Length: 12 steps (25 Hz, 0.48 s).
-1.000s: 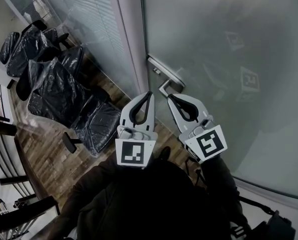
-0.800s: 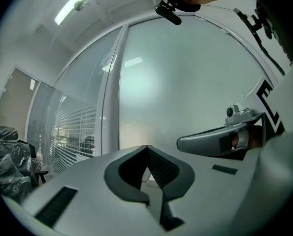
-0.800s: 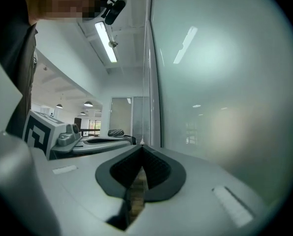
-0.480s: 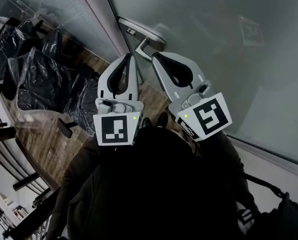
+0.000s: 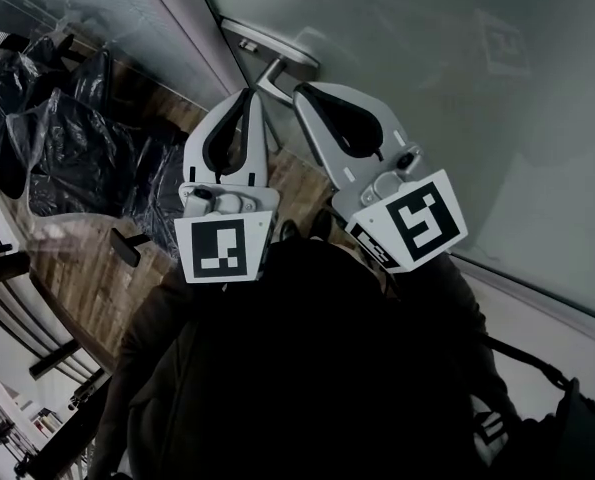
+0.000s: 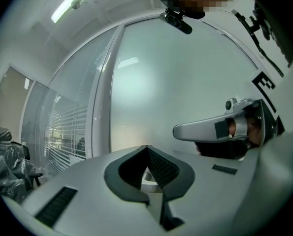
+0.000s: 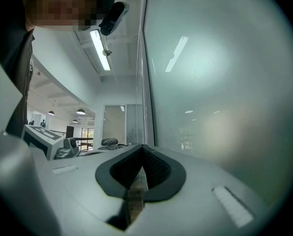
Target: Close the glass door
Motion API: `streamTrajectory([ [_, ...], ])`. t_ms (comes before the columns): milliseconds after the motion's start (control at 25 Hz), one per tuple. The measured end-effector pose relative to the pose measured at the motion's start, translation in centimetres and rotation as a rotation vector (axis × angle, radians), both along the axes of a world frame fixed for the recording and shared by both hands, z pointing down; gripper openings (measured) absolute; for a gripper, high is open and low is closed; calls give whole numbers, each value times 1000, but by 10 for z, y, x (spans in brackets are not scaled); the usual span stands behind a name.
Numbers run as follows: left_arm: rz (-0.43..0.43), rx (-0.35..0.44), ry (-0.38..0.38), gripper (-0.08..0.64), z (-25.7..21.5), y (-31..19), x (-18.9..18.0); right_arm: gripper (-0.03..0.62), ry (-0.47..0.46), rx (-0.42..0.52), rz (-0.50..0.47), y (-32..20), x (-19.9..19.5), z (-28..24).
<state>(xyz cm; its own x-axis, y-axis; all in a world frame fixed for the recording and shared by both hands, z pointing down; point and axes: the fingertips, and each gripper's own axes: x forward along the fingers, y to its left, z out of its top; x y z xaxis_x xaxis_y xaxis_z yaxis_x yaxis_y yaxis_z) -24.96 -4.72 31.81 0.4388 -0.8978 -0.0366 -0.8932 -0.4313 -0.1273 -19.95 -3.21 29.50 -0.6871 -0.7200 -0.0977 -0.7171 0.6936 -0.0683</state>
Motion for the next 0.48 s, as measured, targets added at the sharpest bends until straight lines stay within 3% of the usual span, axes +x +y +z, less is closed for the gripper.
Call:
streamTrajectory([
  [480,9,-3,5,-3,-3,2,1,0,14,9,19,3,1,-5],
])
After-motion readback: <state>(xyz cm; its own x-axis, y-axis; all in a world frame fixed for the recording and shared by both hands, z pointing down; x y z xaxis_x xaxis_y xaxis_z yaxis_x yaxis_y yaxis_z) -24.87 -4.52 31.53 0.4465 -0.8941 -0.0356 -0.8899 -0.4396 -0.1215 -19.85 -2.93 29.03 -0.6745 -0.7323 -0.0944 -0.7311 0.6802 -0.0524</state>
